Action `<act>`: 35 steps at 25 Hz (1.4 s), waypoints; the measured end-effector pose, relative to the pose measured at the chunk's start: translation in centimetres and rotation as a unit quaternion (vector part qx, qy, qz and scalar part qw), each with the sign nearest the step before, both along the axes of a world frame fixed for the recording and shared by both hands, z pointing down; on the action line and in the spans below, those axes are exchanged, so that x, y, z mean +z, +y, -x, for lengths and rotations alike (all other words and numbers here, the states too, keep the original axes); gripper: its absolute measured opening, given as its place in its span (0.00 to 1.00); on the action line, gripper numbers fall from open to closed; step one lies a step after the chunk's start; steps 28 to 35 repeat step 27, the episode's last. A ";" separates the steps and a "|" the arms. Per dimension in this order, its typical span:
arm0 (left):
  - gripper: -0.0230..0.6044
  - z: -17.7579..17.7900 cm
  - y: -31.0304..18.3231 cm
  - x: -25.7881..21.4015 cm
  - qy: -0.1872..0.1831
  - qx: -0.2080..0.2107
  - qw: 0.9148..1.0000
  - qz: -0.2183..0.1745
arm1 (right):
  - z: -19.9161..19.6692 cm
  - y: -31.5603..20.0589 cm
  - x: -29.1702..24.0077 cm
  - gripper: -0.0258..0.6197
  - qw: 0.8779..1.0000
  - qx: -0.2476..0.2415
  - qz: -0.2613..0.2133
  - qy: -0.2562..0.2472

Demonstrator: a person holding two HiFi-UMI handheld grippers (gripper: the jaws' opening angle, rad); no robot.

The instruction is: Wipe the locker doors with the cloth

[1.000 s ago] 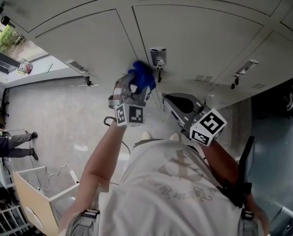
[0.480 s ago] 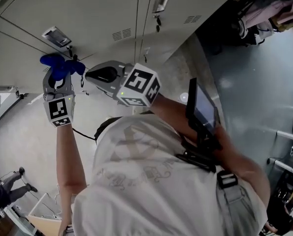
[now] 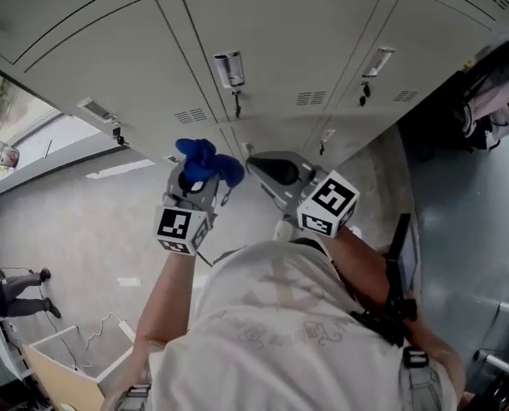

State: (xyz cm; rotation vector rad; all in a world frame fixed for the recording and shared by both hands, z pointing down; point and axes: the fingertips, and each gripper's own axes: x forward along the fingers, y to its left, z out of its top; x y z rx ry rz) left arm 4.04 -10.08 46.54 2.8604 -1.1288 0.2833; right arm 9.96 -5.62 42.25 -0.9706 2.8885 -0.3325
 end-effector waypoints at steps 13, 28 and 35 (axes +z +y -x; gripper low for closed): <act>0.23 6.5 7.3 0.2 0.047 0.029 0.998 0.039 | 5.1 4.9 2.1 0.05 0.998 0.053 0.033 0.009; 0.23 8.8 10.6 0.3 0.055 0.067 0.996 0.035 | 8.0 8.8 2.2 0.05 0.995 0.089 0.028 0.023; 0.23 8.8 10.6 0.3 0.055 0.067 0.996 0.035 | 8.0 8.8 2.2 0.05 0.995 0.089 0.028 0.023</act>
